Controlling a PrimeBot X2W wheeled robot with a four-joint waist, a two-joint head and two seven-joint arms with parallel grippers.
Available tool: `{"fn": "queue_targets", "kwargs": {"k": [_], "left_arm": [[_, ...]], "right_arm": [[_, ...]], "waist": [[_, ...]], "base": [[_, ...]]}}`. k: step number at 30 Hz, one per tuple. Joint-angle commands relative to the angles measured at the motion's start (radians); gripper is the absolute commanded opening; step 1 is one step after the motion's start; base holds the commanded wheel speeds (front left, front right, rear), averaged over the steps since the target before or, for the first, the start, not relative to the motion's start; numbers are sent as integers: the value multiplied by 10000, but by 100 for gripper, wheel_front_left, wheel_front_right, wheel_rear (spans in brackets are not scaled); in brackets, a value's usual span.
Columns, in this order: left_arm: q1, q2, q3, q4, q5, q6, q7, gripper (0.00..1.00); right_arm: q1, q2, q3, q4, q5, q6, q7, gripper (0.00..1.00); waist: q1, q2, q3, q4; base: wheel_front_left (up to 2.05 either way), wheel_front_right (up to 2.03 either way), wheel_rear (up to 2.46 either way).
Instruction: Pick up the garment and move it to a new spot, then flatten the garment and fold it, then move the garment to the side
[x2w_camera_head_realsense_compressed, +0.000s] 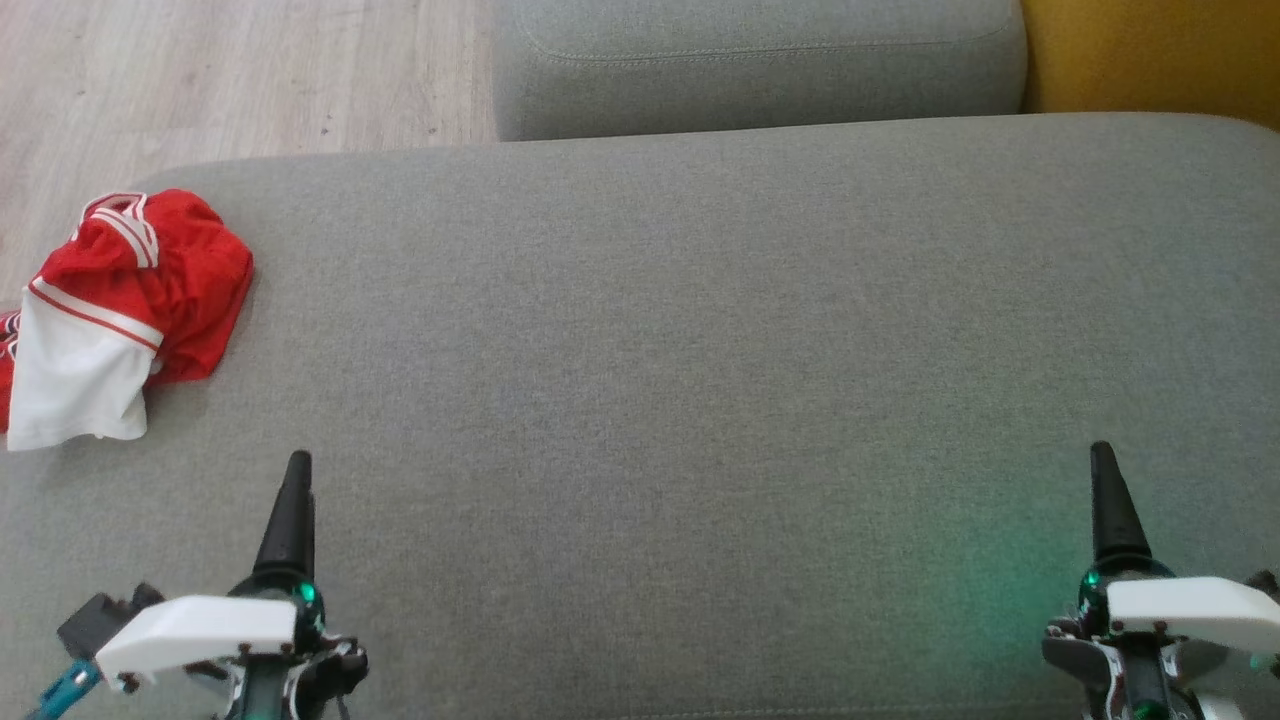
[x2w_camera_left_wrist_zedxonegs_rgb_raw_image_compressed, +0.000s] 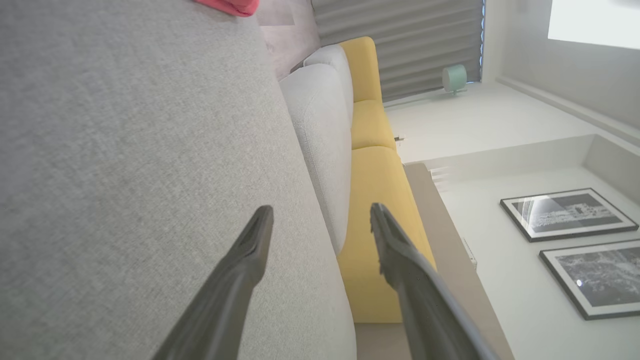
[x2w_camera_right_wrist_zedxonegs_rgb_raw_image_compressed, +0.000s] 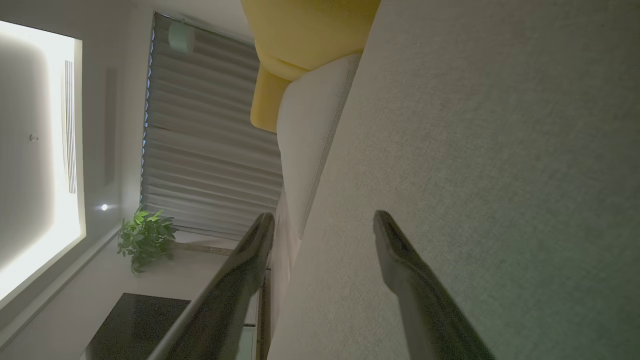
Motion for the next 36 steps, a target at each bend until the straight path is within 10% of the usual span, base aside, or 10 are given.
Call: {"fn": "queue_targets", "kwargs": {"k": [1, 36], "left_arm": [[-480, 110, 43, -458, 285, 33, -91, 100], [-275, 154, -1106, -899, 5770, 857, -1085, 100]], "right_arm": [[-417, -69, 92, -437, -293, 23, -108, 100], [-494, -96, 1069, -761, -5441, 45, -1110, 100]], "waist": [[0, 0, 3, 1], [0, 0, -65, 71]], "base": [[0, 0, 0], [0, 0, 0]]}}
